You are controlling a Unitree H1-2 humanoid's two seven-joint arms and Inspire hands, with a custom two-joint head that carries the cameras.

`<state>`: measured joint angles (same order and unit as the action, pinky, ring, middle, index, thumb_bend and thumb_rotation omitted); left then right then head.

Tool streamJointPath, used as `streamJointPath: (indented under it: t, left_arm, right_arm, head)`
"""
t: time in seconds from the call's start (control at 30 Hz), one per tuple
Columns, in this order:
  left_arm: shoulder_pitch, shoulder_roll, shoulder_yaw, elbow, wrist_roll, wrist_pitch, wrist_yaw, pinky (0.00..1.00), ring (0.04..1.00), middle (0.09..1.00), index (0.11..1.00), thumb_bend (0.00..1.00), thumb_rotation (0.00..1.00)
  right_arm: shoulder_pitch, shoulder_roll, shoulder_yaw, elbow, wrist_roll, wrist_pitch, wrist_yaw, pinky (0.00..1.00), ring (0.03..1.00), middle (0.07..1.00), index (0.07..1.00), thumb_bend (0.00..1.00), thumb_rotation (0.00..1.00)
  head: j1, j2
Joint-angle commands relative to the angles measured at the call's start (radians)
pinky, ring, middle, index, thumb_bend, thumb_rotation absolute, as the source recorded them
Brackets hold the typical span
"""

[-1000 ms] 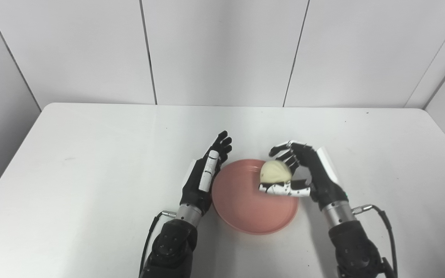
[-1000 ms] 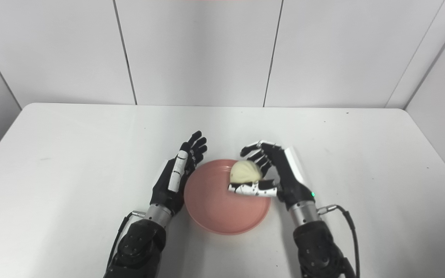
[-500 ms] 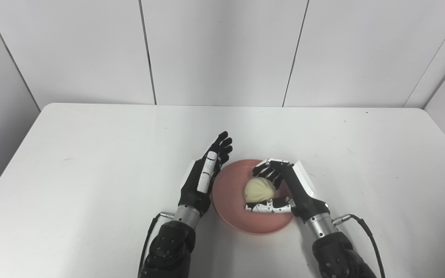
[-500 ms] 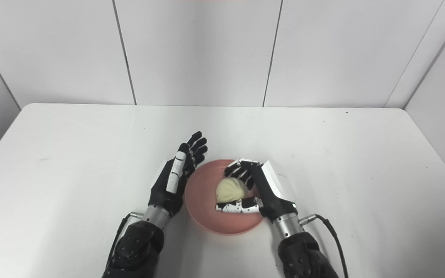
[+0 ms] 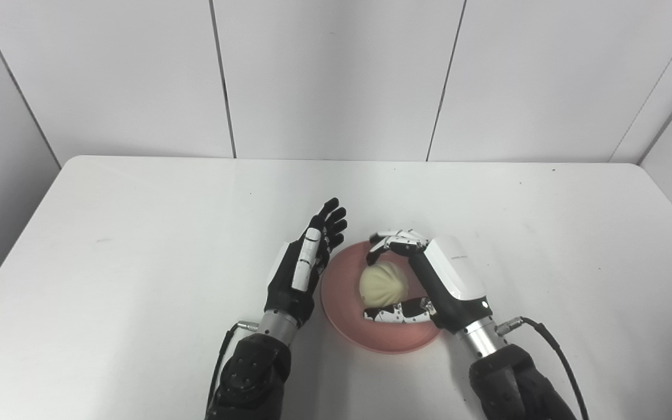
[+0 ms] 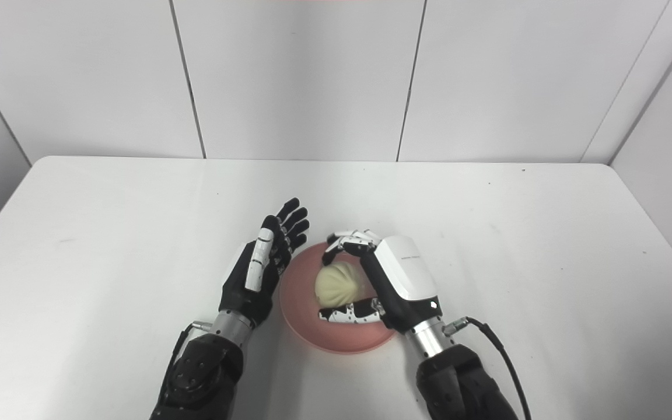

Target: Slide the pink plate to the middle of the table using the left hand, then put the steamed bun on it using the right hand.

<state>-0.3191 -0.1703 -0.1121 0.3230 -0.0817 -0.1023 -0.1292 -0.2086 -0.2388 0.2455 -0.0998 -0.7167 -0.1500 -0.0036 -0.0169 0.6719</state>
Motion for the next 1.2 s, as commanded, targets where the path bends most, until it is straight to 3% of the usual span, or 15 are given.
streamJointPath:
  t: [0.0, 0.13, 0.33, 0.6, 0.77, 0.83, 1.0, 1.03, 1.17]
  left_arm:
    - [0.018, 0.017, 0.006, -0.001, -0.004, -0.015, -0.01, 0.95, 0.936, 0.932, 0.901, 0.6, 0.99]
    - [0.019, 0.015, 0.014, -0.005, -0.01, -0.013, -0.004, 0.96, 0.936, 0.928, 0.897, 0.6, 0.98]
    - [0.025, 0.018, 0.018, -0.019, -0.004, -0.008, -0.003, 0.96, 0.936, 0.927, 0.901, 0.6, 0.98]
    - [0.026, 0.025, 0.024, -0.045, -0.016, 0.03, -0.008, 0.99, 0.95, 0.938, 0.908, 0.59, 0.98]
    - [0.024, 0.031, 0.025, -0.051, -0.018, 0.036, -0.008, 1.0, 0.958, 0.945, 0.914, 0.62, 0.97]
    - [0.024, 0.031, 0.027, -0.049, -0.018, 0.028, -0.006, 1.0, 0.96, 0.95, 0.919, 0.63, 0.96]
    - [0.023, 0.035, 0.024, -0.045, -0.005, 0.004, -0.005, 1.0, 0.969, 0.967, 0.943, 0.63, 0.97]
    - [0.024, 0.036, 0.022, -0.045, 0.003, -0.003, 0.0, 1.0, 0.976, 0.975, 0.957, 0.63, 0.98]
    - [0.029, 0.039, 0.015, -0.053, 0.018, -0.005, 0.003, 1.0, 0.994, 0.994, 0.981, 0.62, 1.0]
  right_arm:
    - [-0.025, -0.009, -0.005, -0.045, 0.002, 0.029, 0.031, 0.72, 0.855, 0.908, 0.794, 0.62, 0.22]
    - [-0.028, -0.02, -0.004, -0.052, -0.018, 0.04, 0.072, 0.78, 0.904, 0.942, 0.844, 0.65, 0.35]
    - [-0.025, -0.015, -0.009, -0.062, -0.006, 0.076, 0.117, 0.84, 0.95, 0.988, 0.878, 0.69, 0.38]
    - [-0.017, -0.004, -0.045, -0.051, 0.048, 0.051, 0.082, 0.87, 0.989, 1.0, 0.959, 0.69, 0.49]
    - [0.003, 0.045, -0.119, 0.0, 0.162, -0.007, -0.028, 0.88, 0.973, 1.0, 0.994, 0.64, 0.59]
    - [0.01, 0.071, -0.152, 0.01, 0.231, -0.007, -0.048, 0.92, 0.991, 1.0, 0.999, 0.62, 0.63]
    - [0.017, 0.108, -0.218, 0.019, 0.362, 0.005, -0.06, 0.96, 0.989, 1.0, 1.0, 0.57, 0.71]
    - [0.018, 0.109, -0.226, 0.017, 0.368, 0.015, -0.061, 0.96, 0.984, 1.0, 1.0, 0.54, 0.81]
    - [0.019, 0.114, -0.252, 0.003, 0.438, 0.066, -0.036, 0.98, 0.993, 1.0, 1.0, 0.5, 0.87]
  head:
    - [-0.001, 0.0]
    - [-0.004, 0.0]
    - [-0.007, 0.0]
    - [-0.012, 0.001]
    - [-0.008, -0.001]
    - [-0.005, -0.001]
    - [0.002, -0.002]
    - [0.002, -0.002]
    - [0.005, -0.002]
